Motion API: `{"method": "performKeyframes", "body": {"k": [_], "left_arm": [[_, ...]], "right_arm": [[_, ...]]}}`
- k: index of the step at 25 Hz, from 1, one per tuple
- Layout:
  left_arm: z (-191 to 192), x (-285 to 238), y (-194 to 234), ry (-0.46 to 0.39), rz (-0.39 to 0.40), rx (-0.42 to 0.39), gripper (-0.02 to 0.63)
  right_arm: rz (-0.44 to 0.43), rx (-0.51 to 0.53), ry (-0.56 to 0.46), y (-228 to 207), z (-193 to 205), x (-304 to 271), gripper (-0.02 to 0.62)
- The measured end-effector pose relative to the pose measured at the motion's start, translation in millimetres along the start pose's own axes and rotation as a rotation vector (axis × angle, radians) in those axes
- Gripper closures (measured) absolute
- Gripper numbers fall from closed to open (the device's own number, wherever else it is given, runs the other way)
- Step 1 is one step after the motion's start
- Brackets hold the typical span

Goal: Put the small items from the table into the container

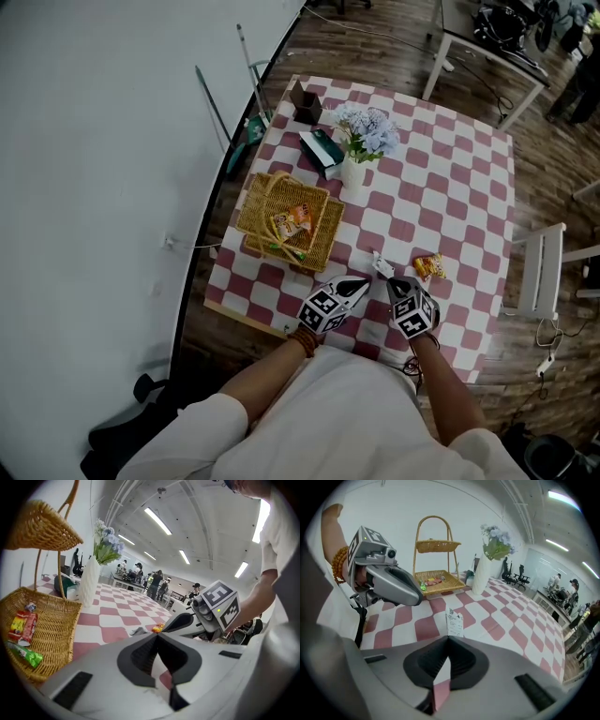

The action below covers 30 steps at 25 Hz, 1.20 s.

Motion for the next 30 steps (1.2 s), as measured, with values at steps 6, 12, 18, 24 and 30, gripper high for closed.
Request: {"method": "performKeyframes", "body": {"k": [6,12,18,24,30], "left_arm": [[-28.7,12.9,-4.3,-0.073,-0.015,-0.005,0.590],[-78.5,28.7,-15.4,-0.181,-0.023,-0.024,0.590],[-126.9,48.2,-29.8,-0.254,-0.033,-0.123,0.591],[-166.7,74.4,-44.0,-0.342,-0.036,-0.152,0.591],[-202.3,97.9,-60.3,-0.418,-0.031,-0.167,0.591]], "right_arm": [[0.013,-0.047,-0.114,-3.0,-22.3,33.8,0.577],[0.024,-0.094,-0.261,-1.5,-55.6,80.8,0.577],[0.039,-0.129,-0.411,0.6,-81.9,127.4,0.577],[0.054,-0.129,-0.543,5.1,-102.8,171.6,0.577],[0.068,-0.117,-0.598,12.1,-117.7,209.4,0.577]]}}
Point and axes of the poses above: the fingertips, and each gripper's own axes: x backward along the fingers, y to its left, z out of its underside, the point moved 6 cm from there along x, backward along the fingers, and after that the axes turned 11 degrees about -x, right-handed, at the moved point
